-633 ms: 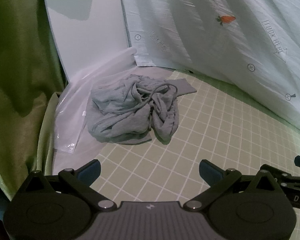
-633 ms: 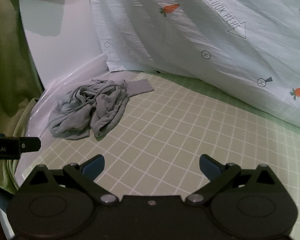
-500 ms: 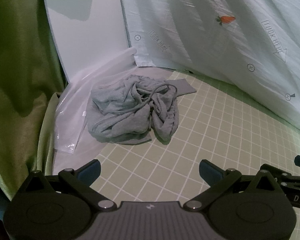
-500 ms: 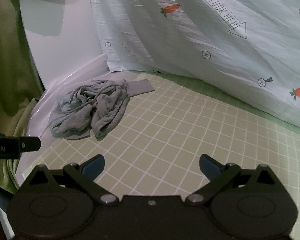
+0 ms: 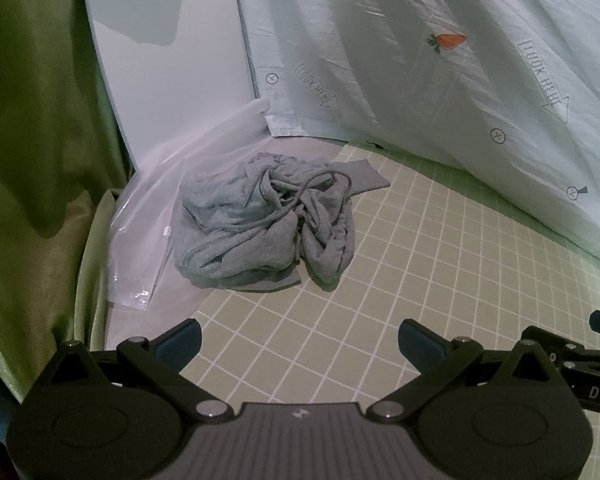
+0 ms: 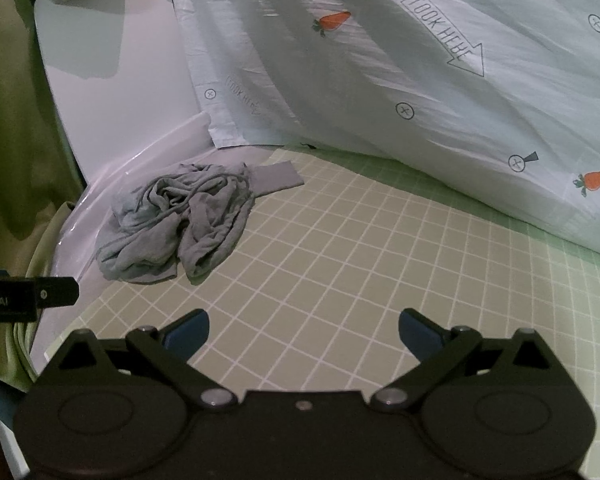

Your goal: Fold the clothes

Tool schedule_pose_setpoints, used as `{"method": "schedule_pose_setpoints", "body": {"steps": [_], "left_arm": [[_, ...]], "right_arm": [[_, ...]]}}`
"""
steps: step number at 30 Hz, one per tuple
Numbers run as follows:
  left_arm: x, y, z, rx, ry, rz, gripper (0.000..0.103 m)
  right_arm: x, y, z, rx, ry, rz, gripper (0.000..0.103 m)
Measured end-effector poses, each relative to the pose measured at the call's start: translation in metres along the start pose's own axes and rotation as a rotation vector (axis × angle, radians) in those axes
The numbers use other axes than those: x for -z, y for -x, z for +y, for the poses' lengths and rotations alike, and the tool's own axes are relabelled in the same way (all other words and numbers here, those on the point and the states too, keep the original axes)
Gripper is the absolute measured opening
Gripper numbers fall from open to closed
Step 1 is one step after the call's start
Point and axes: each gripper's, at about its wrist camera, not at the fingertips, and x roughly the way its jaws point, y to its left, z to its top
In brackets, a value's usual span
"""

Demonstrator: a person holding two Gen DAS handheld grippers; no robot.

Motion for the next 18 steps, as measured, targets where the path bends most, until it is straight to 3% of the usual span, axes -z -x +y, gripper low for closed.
{"method": "schedule_pose_setpoints", "body": {"steps": [18], "left_arm": [[0.0017, -0.0012, 0.0011, 0.007, -0.002, 0.0, 0.103]], "right_arm": [[-0.0007, -0.0016, 0.0005, 0.007, -0.004, -0.003, 0.102]]}}
